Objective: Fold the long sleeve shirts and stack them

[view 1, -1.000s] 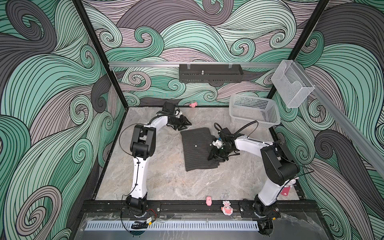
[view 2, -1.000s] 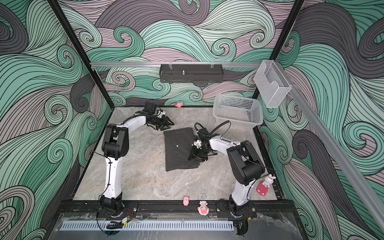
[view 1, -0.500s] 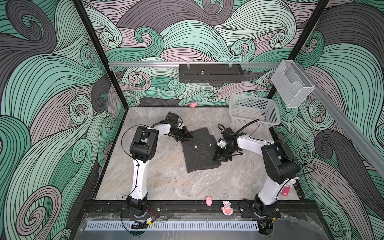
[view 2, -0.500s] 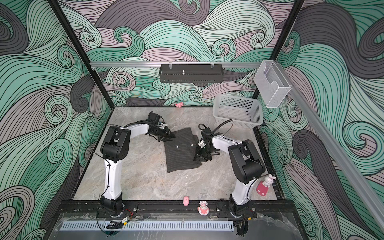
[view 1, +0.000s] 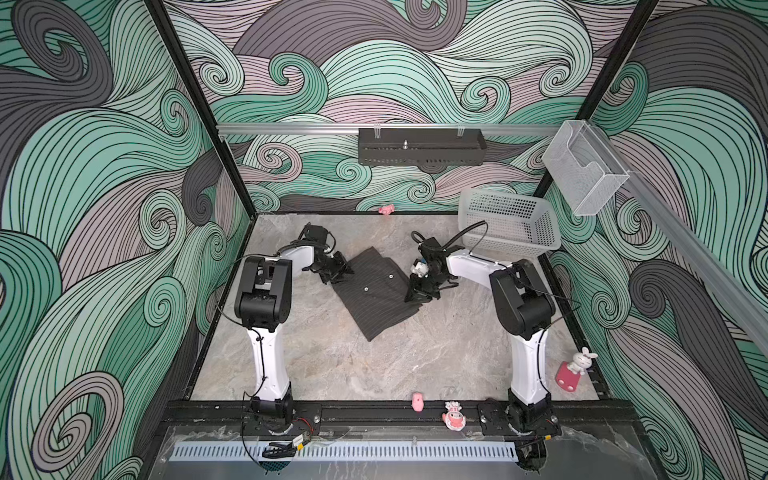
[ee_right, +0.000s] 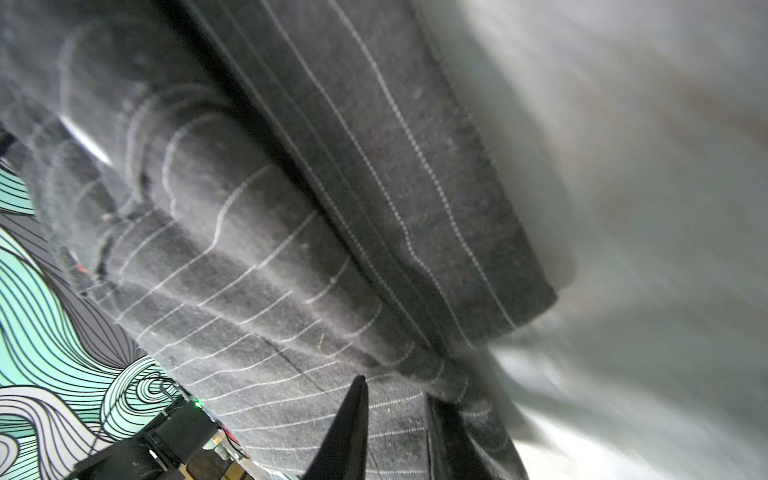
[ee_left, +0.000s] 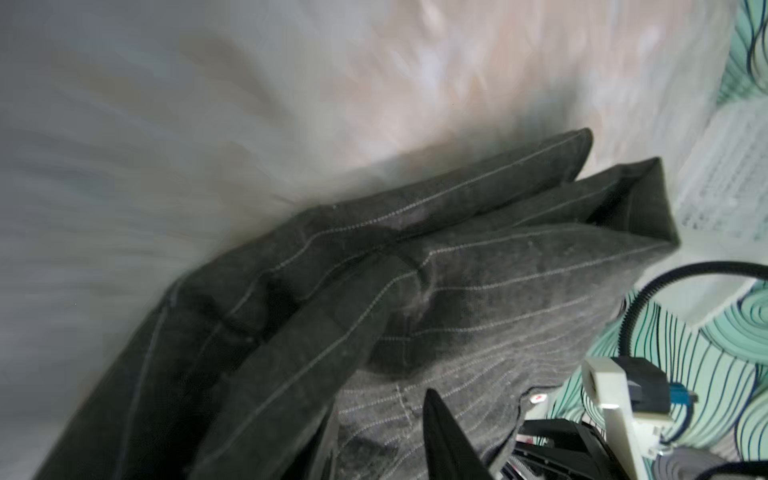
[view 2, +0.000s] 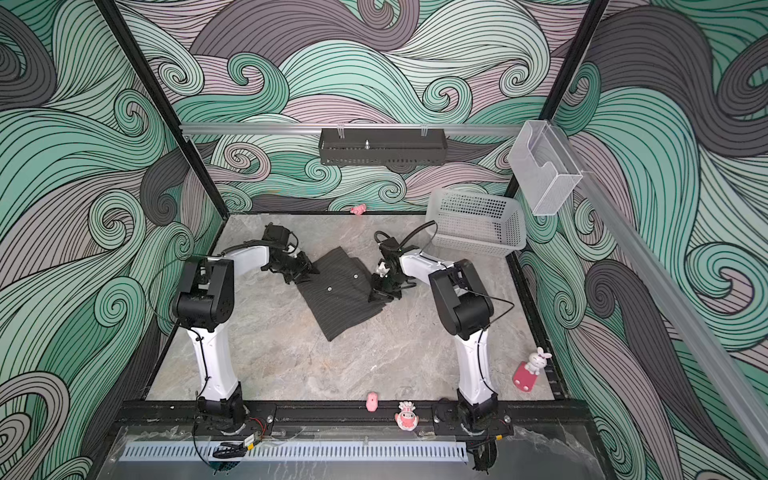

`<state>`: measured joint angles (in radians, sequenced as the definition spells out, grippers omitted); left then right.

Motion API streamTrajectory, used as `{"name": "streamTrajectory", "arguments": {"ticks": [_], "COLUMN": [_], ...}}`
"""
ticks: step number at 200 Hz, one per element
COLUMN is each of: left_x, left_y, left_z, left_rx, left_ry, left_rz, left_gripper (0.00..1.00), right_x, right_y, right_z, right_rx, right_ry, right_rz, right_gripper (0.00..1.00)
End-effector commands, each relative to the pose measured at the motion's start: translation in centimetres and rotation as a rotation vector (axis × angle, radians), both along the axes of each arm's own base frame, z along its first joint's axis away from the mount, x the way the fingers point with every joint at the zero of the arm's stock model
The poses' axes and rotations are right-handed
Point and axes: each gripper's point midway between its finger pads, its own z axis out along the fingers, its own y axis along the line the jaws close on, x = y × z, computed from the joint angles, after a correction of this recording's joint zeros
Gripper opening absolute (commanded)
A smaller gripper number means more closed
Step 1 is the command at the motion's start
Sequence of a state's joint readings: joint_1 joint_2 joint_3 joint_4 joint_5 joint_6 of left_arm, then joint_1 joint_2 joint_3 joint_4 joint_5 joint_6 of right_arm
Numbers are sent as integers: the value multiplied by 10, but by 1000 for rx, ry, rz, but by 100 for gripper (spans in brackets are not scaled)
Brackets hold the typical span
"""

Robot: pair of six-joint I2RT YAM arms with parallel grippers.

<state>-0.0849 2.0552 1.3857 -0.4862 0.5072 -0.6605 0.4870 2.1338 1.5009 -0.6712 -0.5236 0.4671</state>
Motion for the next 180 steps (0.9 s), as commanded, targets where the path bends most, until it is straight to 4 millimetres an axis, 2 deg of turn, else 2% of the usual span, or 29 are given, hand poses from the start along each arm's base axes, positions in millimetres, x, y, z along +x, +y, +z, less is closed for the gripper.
{"name": "streamTrajectory", "arguments": {"ticks": [1, 26, 50, 73, 81, 98, 116, 130, 142, 150, 166, 180], "left_x": [-11, -8, -7, -17, -24, -45, -72, -95, -113, -124, -142, -150], "left_y": [43, 50, 49, 41, 32, 4, -27, -52, -68, -77, -92, -101], "left_z": [-7, 27, 78, 124, 136, 150, 145, 130, 113, 101, 83, 74], "left_rx": [119, 129, 139, 211, 238, 305, 413, 484, 543, 576, 655, 735], "left_ry": [48, -28, -160, -267, -296, -343, -355, -343, -324, -305, -280, -286], "left_rz": [68, 69, 45, -36, -83, -211, -361, -484, -586, -647, -758, -837], "left_gripper": [44, 53, 60, 71, 75, 78, 79, 81, 87, 98, 99, 99], "right_x": [8, 28, 36, 27, 18, 6, -3, -16, -27, -33, -44, -52], "right_y": [17, 37, 43, 34, 27, 9, -11, -21, -31, -38, -53, -70], "right_z": [-5, 25, 73, 122, 130, 142, 133, 124, 118, 119, 124, 130], "right_rx": [-21, 24, 73, 105, 109, 117, 110, 144, 185, 210, 226, 196], "right_ry": [13, -56, -181, -357, -424, -578, -658, -600, -535, -532, -614, -688], "right_rz": [14, 31, 47, 65, 71, 48, 15, 13, 1, -17, -56, -94], "right_gripper": [25, 26, 28, 32, 33, 42, 44, 42, 40, 39, 38, 39]}}
